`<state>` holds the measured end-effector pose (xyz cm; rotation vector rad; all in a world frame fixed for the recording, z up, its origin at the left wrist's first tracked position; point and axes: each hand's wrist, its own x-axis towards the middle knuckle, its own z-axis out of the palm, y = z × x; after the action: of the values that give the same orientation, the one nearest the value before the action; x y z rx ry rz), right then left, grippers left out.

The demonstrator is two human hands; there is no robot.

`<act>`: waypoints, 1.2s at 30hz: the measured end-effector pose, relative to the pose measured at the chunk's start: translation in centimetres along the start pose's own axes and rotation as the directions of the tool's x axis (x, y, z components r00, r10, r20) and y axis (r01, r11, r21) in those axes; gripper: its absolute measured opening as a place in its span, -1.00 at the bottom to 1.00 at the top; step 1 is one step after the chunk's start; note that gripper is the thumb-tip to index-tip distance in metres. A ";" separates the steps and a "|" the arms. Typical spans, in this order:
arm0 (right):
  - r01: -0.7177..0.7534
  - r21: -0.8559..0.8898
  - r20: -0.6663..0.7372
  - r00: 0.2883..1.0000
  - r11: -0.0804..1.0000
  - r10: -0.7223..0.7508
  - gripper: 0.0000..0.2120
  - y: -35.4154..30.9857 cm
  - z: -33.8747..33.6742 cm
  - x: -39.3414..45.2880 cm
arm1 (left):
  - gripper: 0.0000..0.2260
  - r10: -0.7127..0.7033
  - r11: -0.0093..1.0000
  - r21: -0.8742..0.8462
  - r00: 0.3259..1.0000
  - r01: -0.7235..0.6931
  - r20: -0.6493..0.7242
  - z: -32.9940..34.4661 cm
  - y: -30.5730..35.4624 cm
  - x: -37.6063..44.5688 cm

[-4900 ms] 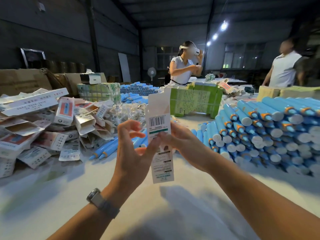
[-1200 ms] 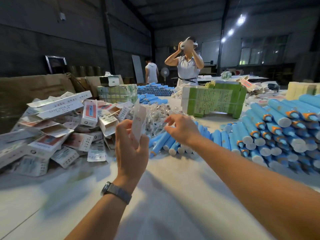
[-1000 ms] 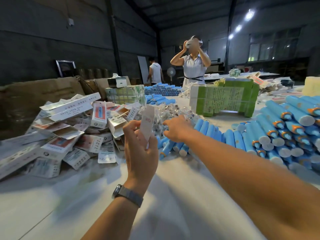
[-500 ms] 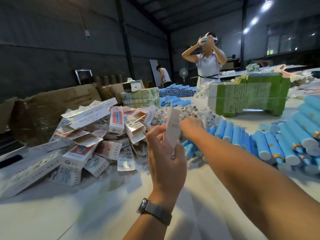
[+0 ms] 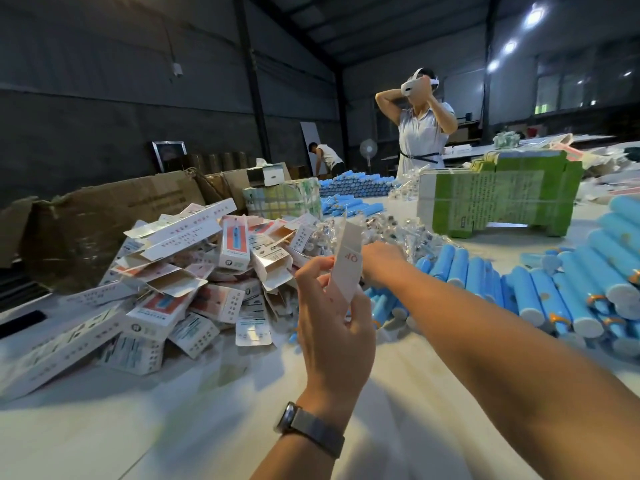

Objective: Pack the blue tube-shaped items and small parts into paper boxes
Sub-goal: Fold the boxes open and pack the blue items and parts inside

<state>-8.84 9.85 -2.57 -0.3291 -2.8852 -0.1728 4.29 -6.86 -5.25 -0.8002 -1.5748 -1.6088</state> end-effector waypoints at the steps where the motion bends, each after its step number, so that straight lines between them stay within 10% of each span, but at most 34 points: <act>1: 0.015 0.034 -0.014 1.000 0.999 -0.014 -0.92 0.2 0.1 0.1 | -0.59 0.005 1.000 0.006 1.000 -0.005 -0.003 0.0 0.0 0.0; 6: 0.104 0.331 -0.264 0.965 0.938 -0.013 -0.75 1.2 -0.6 -0.7 | -0.57 0.072 0.997 -0.002 0.997 -0.072 -0.009 0.1 -0.3 0.1; 12: 0.313 0.806 -0.491 0.828 0.502 0.272 -0.81 1.1 -5.6 -7.3 | -0.63 0.059 0.996 -0.073 0.997 -0.056 0.048 0.5 -0.9 -0.3; 20: 0.547 0.819 -0.572 0.757 0.171 0.316 -0.91 4.6 -12.9 -18.7 | -0.57 -0.018 0.988 -0.149 0.992 0.037 0.129 0.7 0.1 -0.7; 26: 0.590 0.671 -0.690 0.719 0.449 0.085 -0.90 5.4 -14.7 -24.8 | -0.55 0.089 0.975 -0.214 0.986 -0.058 0.138 2.0 2.8 -2.3; 31: 0.556 0.691 -0.653 0.754 0.462 0.071 -0.64 6.2 -14.9 -26.3 | -0.53 0.119 0.986 -0.135 0.980 -0.098 0.160 2.4 4.1 -3.4; 36: 0.562 0.454 -0.790 0.613 0.691 0.021 -0.68 5.9 -14.4 -26.3 | -0.64 0.133 0.988 -0.108 0.960 -0.110 0.246 2.4 4.2 -4.1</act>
<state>20.59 8.00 5.46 0.3214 -1.9205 0.5687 9.94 -4.04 -6.32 -1.1696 -1.5975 -1.5476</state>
